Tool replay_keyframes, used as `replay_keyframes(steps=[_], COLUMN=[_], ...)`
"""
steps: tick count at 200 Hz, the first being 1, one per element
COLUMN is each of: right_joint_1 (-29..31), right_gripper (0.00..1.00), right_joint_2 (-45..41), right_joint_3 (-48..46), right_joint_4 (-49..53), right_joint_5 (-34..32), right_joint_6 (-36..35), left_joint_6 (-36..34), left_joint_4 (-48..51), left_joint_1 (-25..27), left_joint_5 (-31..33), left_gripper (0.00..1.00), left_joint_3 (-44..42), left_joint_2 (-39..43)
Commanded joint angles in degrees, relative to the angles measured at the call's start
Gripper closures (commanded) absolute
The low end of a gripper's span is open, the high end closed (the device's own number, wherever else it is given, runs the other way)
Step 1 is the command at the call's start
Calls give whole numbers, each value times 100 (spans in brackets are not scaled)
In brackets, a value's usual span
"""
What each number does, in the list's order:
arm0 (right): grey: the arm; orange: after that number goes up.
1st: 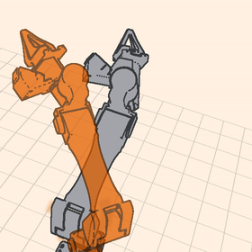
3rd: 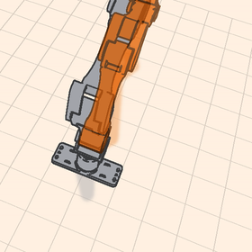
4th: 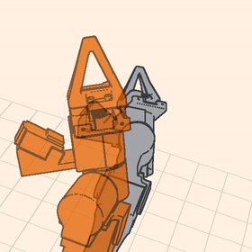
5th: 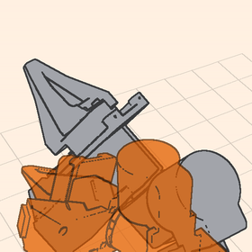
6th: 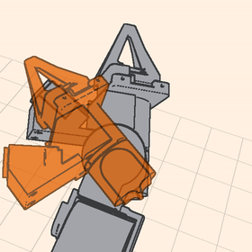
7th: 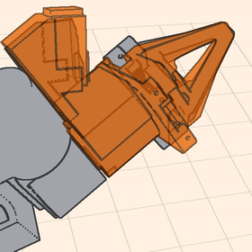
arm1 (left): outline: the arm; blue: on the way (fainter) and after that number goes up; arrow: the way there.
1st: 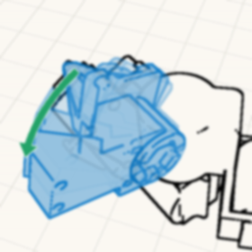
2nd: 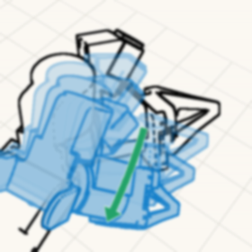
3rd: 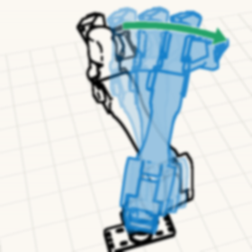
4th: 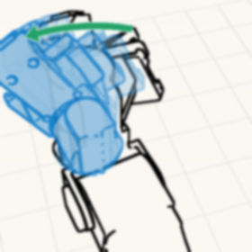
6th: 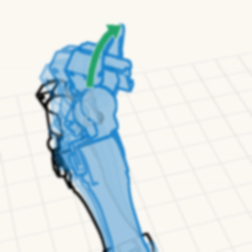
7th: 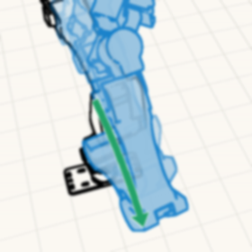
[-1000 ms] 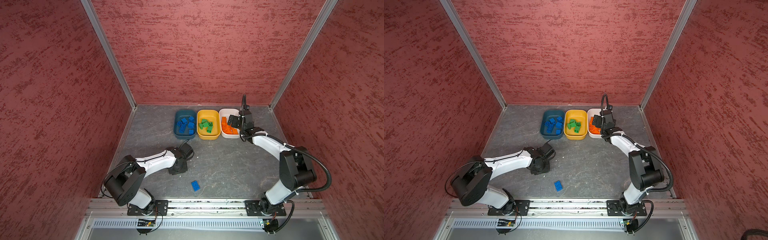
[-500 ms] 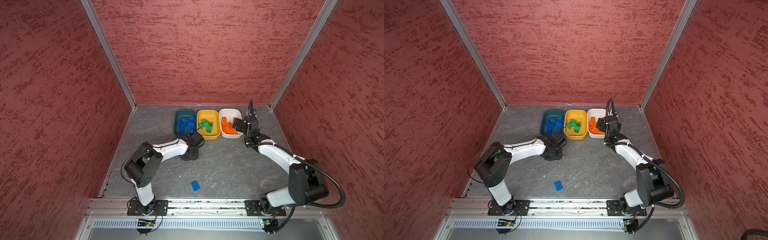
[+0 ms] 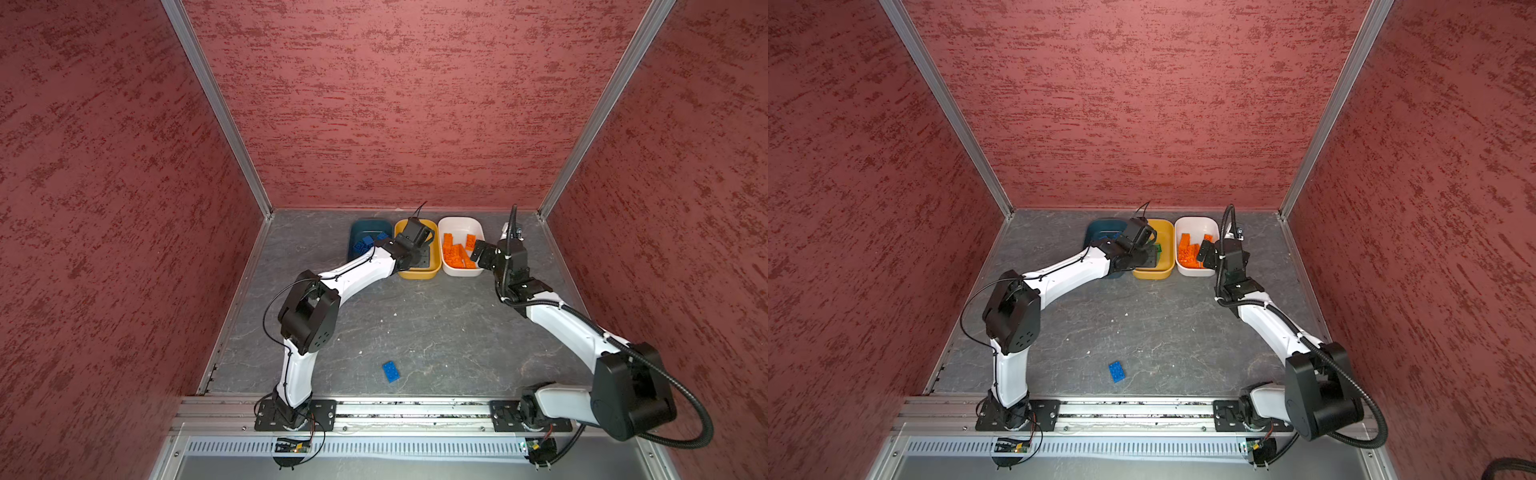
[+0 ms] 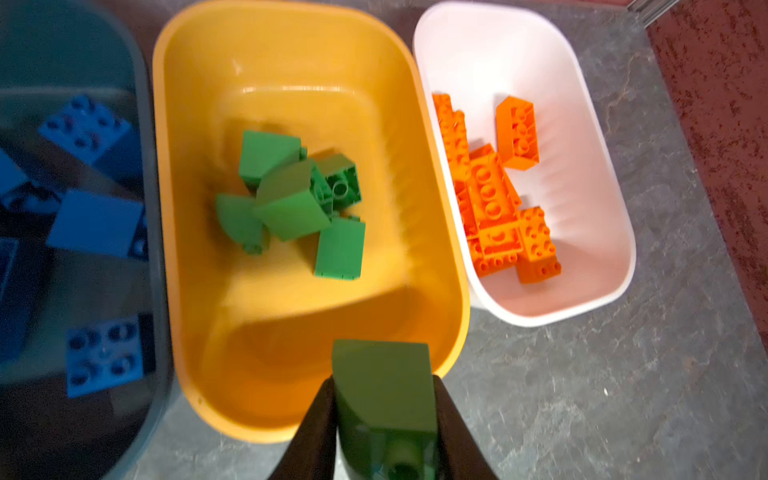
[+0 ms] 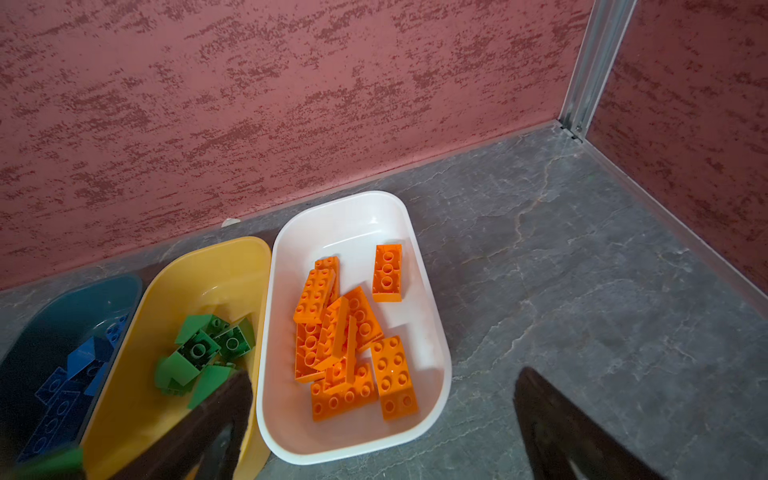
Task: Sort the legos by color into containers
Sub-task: 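Carry the green brick with the left gripper into the yellow bin and release, then move the left gripper down to the last blue brick and grasp it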
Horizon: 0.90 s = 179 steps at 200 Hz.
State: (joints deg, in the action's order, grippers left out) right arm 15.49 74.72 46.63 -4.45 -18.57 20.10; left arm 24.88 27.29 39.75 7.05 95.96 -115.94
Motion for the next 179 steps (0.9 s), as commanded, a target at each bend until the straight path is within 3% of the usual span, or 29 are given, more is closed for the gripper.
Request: replay_keyframes(steps=[1,33,51,118,151,179], right_joint_1=[-22,-26,-24,-21,-18,87], right_gripper=[1,1,1,1,1,1], right_joint_2=[-249,-392,-429,-329,-222,-118], right_joint_3=[-74,-113,-111,-124,-154,-270], right_joint_4=[-92,-19,39,-38,-224,-422], right_joint_5=[-213,-314,-348,-62,1168,2105], right_joint_6=[-196,-485,-550,-454,-682,-851], left_joint_6=[-256,-333,-347,-559,-709,-955], left_joint_4=[-92,-66,13,-21,-269,-374], left_joint_1=[-124,-206,-207,-16,81,137], left_joint_5=[288,157,77,31,77,27], left_gripper=[66,56,42,19,0,1], left_joint_3=[277,640,775,367,-415,-1248], left_joint_2=[-405,-685,-737,-67,617,1229])
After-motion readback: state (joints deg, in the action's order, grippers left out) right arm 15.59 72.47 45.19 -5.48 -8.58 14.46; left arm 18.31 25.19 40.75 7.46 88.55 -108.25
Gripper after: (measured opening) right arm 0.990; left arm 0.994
